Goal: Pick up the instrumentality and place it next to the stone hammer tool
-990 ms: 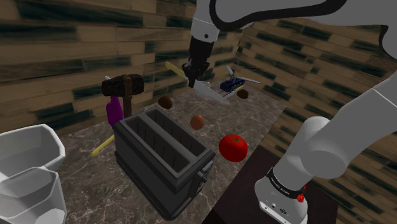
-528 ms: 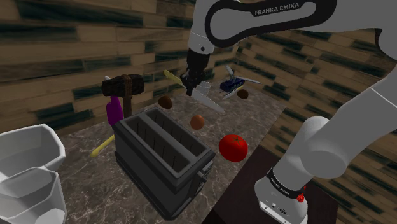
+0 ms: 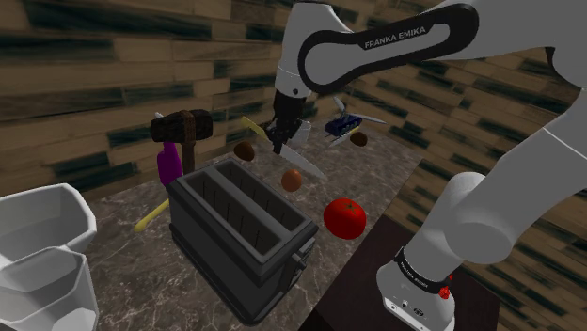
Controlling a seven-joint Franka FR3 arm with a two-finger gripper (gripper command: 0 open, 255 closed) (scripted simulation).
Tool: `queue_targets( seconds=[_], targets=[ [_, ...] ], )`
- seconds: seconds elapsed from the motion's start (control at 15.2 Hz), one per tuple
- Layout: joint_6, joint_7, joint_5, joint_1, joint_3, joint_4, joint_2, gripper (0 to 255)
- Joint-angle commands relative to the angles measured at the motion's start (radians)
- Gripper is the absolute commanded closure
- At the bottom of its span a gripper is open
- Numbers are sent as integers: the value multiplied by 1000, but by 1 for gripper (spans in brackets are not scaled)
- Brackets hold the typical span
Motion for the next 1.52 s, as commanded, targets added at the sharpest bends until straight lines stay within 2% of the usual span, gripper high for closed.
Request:
queue_targets(
  seconds=[0.0, 1.45],
  targets=[
    [31, 1, -1, 0, 1, -19, 11, 255],
    [347, 21, -25, -3, 8, -154, 193, 255]
  ],
)
